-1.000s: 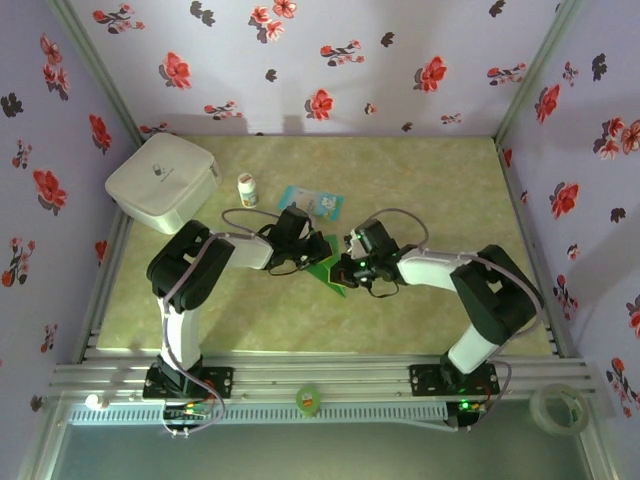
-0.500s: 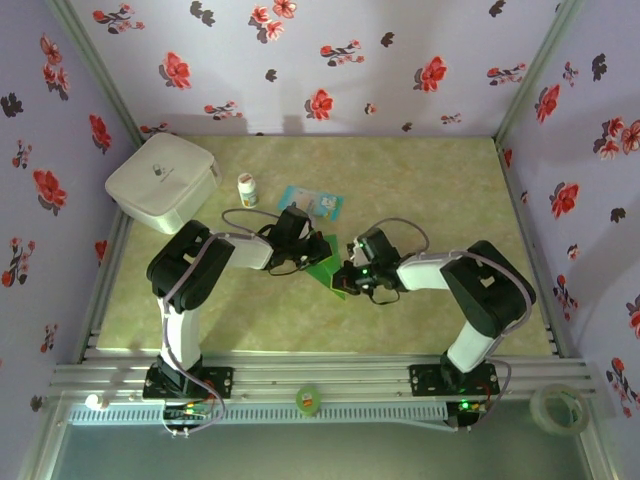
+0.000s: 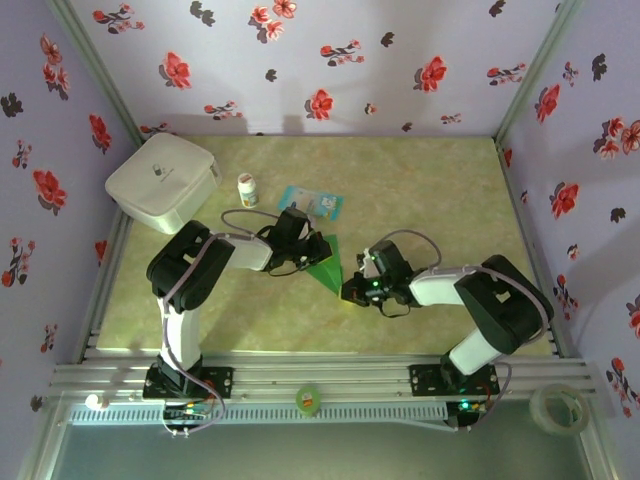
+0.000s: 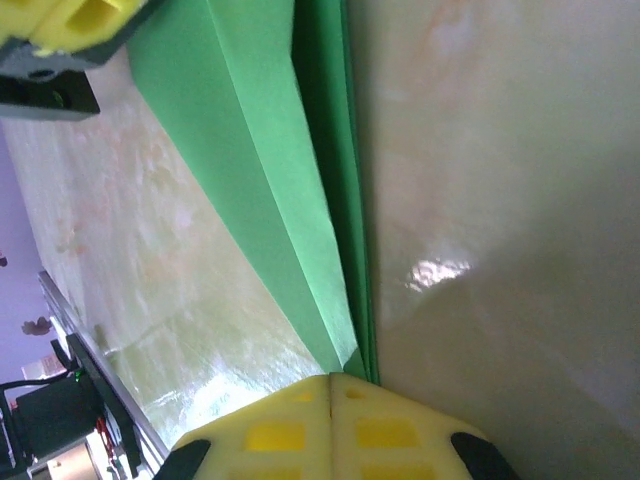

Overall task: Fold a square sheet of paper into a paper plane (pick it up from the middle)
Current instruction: Fourth fold the wing at the center of the table.

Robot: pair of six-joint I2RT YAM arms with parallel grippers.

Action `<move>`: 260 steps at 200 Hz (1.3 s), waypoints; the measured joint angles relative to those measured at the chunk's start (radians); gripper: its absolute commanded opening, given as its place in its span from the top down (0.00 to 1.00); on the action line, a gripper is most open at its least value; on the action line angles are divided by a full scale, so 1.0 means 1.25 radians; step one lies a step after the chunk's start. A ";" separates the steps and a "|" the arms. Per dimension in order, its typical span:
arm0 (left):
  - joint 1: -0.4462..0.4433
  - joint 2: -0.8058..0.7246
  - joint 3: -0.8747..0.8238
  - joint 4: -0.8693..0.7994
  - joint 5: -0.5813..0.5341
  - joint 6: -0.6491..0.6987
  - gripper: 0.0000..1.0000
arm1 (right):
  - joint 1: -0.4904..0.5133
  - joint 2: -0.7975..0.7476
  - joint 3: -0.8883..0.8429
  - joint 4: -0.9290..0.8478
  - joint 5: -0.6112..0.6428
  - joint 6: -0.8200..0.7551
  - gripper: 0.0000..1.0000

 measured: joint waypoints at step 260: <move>0.002 -0.002 -0.004 0.006 0.004 0.010 0.94 | -0.023 0.142 0.204 -0.090 0.054 0.009 0.96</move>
